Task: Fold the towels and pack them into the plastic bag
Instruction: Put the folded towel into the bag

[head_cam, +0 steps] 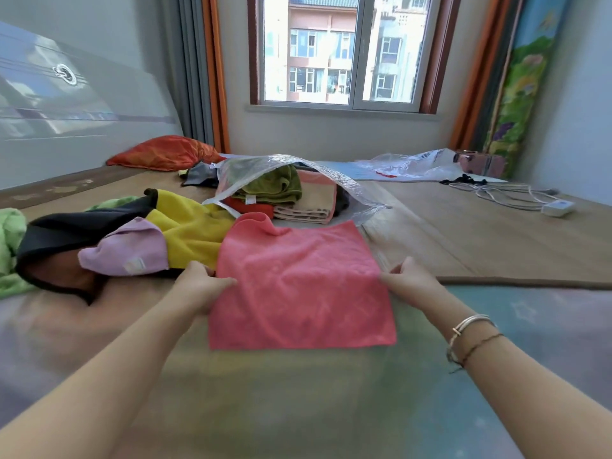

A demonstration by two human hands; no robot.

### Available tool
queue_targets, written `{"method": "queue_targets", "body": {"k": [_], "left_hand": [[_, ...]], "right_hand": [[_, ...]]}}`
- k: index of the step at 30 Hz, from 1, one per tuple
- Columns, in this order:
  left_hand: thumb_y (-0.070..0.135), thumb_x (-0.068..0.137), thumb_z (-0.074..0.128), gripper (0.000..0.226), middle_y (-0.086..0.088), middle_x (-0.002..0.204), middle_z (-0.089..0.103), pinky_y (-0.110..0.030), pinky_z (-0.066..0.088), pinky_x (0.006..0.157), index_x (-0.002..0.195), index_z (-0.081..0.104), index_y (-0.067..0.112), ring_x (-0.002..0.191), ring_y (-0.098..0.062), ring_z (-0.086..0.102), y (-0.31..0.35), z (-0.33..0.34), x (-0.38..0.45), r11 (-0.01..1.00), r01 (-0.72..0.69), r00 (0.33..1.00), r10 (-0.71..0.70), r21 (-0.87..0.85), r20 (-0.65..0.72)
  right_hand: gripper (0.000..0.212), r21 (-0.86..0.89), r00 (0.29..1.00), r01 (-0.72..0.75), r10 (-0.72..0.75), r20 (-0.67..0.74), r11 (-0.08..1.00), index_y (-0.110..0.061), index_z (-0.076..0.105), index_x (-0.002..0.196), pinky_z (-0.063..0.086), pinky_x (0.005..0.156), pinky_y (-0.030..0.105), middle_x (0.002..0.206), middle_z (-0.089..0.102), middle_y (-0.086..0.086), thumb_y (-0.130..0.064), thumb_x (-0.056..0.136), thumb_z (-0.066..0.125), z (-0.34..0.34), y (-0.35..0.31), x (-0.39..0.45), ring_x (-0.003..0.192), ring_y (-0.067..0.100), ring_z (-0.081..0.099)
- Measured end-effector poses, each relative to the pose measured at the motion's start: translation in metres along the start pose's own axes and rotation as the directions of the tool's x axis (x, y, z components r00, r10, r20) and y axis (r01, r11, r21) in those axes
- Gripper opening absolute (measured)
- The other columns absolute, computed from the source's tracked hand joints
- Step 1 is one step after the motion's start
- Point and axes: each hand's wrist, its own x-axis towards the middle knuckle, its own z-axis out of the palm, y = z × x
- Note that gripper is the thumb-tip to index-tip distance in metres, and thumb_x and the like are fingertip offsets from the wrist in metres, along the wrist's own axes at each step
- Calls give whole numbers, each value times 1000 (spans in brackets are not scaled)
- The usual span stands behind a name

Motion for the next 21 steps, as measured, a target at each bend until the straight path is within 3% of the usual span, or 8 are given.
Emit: {"method": "queue_targets", "body": {"k": [2,3,5,6,10,13,16,21], "left_hand": [[5,85,69,28,-15,99,58,-37,51,71,103,47,4,86,-28,60,-5,4,-9,995,65,997,-62,-81,48],[2,86,68,34,-16,103,59,-35,48,70,113,48,3,87,-28,59,-9,5,-12,992,90,994,-84,-91,73],[0,86,66,31,-19,100,65,-32,47,71,116,58,0,82,-27,60,-14,5,-18,989,100,988,-86,-108,129],[1,85,66,27,-18,95,67,-32,47,72,112,63,0,79,-27,61,-16,4,-20,986,108,985,-89,-128,150],[10,84,70,11,-10,86,70,-35,52,75,95,69,10,76,-23,63,-11,-4,-25,972,71,988,-37,-226,152],[11,91,63,4,-8,82,64,-29,48,63,87,63,12,71,-21,59,-13,-5,-25,955,84,991,-50,-285,124],[12,92,61,2,-10,83,64,-30,48,62,92,62,10,72,-22,60,-16,-1,-28,947,117,988,-79,-298,135],[13,93,61,16,-12,90,65,-33,50,68,108,59,10,78,-25,61,-15,4,-19,939,79,996,-58,-334,72]], "right_hand": [[17,-14,991,-51,52,127,999,-11,53,78,33,43,21,60,49,-2,-22,89,59,2,1,-13,50,11,43],[16,14,983,-67,64,169,998,-13,56,75,38,44,20,61,52,-1,-19,90,57,4,1,-17,50,11,47],[8,153,966,-123,82,246,981,-10,63,94,56,63,28,80,67,7,-14,89,58,7,3,-20,67,20,63],[16,226,959,-153,90,267,962,-7,63,103,56,74,35,92,70,11,-12,89,58,9,4,-21,78,24,66],[16,399,973,-158,74,219,903,-6,63,105,52,71,33,102,64,14,-11,91,58,8,3,-26,88,26,61],[7,492,978,-176,96,185,852,-14,59,90,51,60,30,88,60,7,-11,93,55,1,1,-28,77,21,58],[7,461,957,-226,108,267,858,-9,60,95,50,55,29,84,63,10,-10,94,54,0,4,-33,69,22,61],[13,540,984,-121,28,177,833,-5,55,104,54,64,32,96,65,12,-7,92,59,-3,9,-27,79,23,65]]}}
